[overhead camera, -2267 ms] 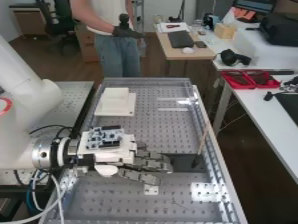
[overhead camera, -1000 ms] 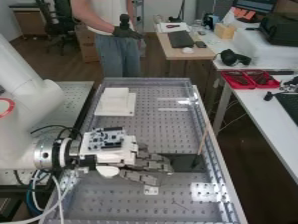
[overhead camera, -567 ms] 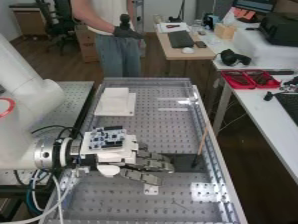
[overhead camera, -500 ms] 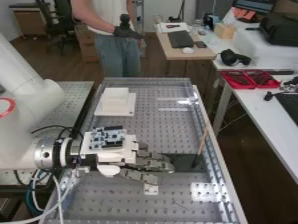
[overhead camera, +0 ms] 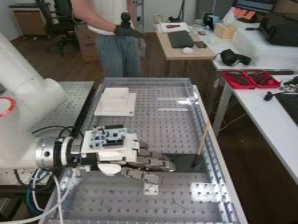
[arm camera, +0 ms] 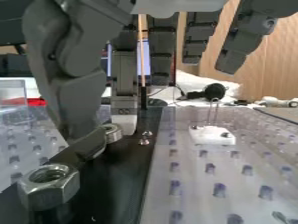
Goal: Grab the bearing and place it in the white container
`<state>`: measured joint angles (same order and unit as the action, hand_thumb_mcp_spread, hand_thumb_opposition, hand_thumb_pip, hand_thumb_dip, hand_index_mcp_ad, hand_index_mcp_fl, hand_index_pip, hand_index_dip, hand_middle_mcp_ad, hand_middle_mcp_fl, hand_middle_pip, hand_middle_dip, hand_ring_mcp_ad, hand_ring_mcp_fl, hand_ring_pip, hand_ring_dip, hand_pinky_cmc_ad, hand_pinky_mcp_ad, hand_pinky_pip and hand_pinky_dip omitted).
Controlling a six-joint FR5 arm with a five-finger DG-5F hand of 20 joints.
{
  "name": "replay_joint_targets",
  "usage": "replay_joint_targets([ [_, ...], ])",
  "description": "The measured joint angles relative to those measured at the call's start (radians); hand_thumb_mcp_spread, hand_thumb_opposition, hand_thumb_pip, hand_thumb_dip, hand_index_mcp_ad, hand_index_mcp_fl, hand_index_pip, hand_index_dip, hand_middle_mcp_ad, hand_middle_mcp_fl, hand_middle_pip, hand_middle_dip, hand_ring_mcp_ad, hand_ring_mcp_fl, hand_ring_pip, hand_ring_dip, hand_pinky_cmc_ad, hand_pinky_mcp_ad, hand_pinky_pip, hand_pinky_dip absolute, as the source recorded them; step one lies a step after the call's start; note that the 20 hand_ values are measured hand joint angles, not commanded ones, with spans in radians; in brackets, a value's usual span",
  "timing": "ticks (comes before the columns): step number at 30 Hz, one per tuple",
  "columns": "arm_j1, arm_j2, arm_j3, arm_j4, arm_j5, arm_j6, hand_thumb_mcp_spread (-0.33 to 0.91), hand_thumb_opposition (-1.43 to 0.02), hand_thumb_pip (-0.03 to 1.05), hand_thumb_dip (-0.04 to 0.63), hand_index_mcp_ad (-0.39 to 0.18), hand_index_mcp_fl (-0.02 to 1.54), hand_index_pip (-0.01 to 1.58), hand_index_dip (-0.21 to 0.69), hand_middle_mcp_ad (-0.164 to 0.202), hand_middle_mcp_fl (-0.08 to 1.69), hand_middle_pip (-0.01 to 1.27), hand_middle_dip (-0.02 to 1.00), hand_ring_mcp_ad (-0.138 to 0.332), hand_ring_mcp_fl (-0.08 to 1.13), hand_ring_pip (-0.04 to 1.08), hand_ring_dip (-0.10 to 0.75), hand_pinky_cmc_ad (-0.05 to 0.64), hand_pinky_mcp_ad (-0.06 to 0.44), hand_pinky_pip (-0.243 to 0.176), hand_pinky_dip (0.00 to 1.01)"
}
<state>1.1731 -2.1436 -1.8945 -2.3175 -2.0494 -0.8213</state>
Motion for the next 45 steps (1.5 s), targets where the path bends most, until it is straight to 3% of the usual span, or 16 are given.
replay_joint_targets([
  [5, 0.003, 0.010, 0.006, -0.004, -0.001, 0.002, 0.49, -0.94, 0.42, 0.204, -0.112, 0.54, 1.35, 0.115, 0.058, 0.26, 0.13, 0.28, 0.113, 0.01, 0.10, 0.101, 0.333, 0.262, 0.003, 0.18],
  [19, 0.028, 0.061, 0.009, -0.014, 0.006, 0.023, 0.50, -0.94, 0.42, 0.202, -0.113, 0.54, 1.35, 0.115, 0.058, 0.28, 0.13, 0.28, 0.113, 0.01, 0.10, 0.101, 0.333, 0.265, 0.003, 0.18],
  [26, 0.079, 0.135, -0.030, -0.017, 0.049, 0.021, 0.50, -0.94, 0.42, 0.202, -0.113, 0.54, 1.35, 0.115, 0.058, 0.28, 0.13, 0.28, 0.113, 0.01, 0.11, 0.101, 0.333, 0.265, 0.002, 0.18],
  [28, 0.108, 0.164, -0.050, -0.019, 0.083, 0.020, 0.50, -0.94, 0.42, 0.204, -0.113, 0.54, 1.35, 0.115, 0.056, 0.28, 0.13, 0.28, 0.113, 0.01, 0.11, 0.101, 0.333, 0.264, 0.021, 0.18],
  [45, 0.410, 0.337, -0.179, -0.062, 0.475, 0.011, 0.50, -0.94, 0.42, 0.204, -0.113, 0.54, 1.35, 0.115, 0.054, 0.30, 0.13, 0.28, 0.115, 0.01, 0.11, 0.101, 0.333, 0.276, 0.021, 0.18],
])
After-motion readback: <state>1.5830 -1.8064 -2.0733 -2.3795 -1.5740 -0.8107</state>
